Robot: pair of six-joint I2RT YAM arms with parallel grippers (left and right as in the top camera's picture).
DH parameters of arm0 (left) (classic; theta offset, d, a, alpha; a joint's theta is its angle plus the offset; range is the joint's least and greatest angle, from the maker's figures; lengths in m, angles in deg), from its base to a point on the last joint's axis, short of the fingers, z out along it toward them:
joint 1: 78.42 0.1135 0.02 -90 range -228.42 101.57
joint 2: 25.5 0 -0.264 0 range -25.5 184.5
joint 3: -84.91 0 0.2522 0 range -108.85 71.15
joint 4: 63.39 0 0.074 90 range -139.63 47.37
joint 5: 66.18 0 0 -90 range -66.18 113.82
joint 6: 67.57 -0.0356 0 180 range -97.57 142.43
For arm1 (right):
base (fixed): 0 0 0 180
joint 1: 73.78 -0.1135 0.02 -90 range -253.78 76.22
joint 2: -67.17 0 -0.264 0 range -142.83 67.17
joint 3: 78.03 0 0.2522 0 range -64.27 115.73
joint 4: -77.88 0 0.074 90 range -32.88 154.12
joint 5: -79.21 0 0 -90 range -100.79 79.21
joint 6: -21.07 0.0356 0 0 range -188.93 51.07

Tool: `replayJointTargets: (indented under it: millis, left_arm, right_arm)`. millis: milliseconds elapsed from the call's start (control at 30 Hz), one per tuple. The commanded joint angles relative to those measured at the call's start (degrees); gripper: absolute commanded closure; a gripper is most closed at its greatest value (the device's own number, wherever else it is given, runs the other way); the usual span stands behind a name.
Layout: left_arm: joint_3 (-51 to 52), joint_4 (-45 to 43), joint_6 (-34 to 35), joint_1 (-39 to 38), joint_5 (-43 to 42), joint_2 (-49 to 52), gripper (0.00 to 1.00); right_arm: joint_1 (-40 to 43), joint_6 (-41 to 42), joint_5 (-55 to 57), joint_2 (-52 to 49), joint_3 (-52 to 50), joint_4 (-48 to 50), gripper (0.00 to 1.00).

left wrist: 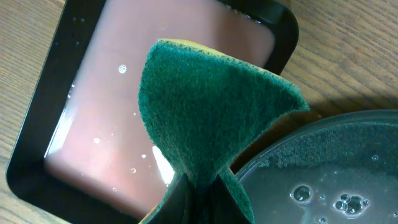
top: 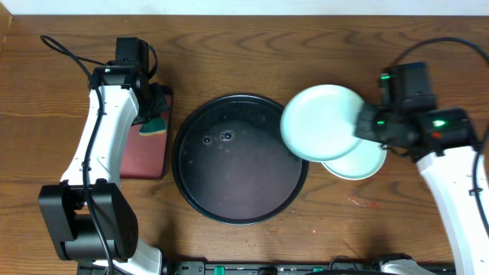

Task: Clean dirty plates on tray and stack at the side
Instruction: 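Lower the green plate onto the plate stack and release, then lower the sponge onto the red tray and open the left gripper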

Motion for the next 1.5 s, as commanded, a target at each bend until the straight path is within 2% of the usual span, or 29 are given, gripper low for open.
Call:
replayJointTargets:
  millis: [0,200,433,567,600,667,833,867,1033,1167,1267,1467]
  left_arm:
    - [0.5,0.1,-0.8,0.2,0.7,0.3,0.92]
    - [0.5,0.1,-0.8,0.2,0.7,0.3,0.92]
    - [0.5,0.0,-1.9,0.2,0.7,0.3,0.93]
    - [0.5,0.0,-1.9,0.2,0.7,0.3,0.93]
    - [0.5,-0.1,-1.9,0.2,0.7,0.3,0.92]
    - [0.5,-0.2,-1.9,0.2,0.7,0.3,0.92]
    - [0.4,-0.6,-9.4,0.2,0.7,0.3,0.93]
    - [0.4,-0.4,-10.9,0.3,0.7,0.3,0.93]
    - [0.6,0.0,-15.8,0.9,0.7,0.3,0.93]
    - [1.6,-2.5,-21.7,2.1,0.7,0.4,0.93]
    - [3.0,-4.2,-22.0,3.4,0.7,1.1,0.93]
    - [6.1,-7.4,-22.0,6.4,0.7,4.5,0.92]
  right_arm:
    - [6.9,-2.9,-0.4,-0.5,-2.4,-0.8,0.99]
    - [14.2,-5.7,-0.2,-2.2,-11.3,4.7,0.99]
    - [14.6,-5.9,0.6,-3.1,-22.2,19.0,0.99]
    - [14.6,-5.9,2.6,-3.1,-24.9,22.0,0.98]
    - [14.6,-6.0,2.6,-3.1,-25.3,22.2,0.89]
    - [14.6,-5.9,1.8,-3.1,-25.2,22.8,0.62]
    - [14.6,-9.4,-9.5,-3.1,-22.1,22.4,0.32]
    - [14.5,-10.1,-11.4,-3.1,-20.9,21.8,0.28]
    - [11.6,-12.5,-13.7,-3.1,-13.8,17.5,0.19]
    - [8.4,-12.4,-13.7,-3.1,-10.9,17.5,0.16]
    - [6.2,-12.4,-13.7,-3.1,-10.7,18.1,0.14]
    - [3.7,-12.4,-13.5,-3.1,-10.7,17.7,0.05]
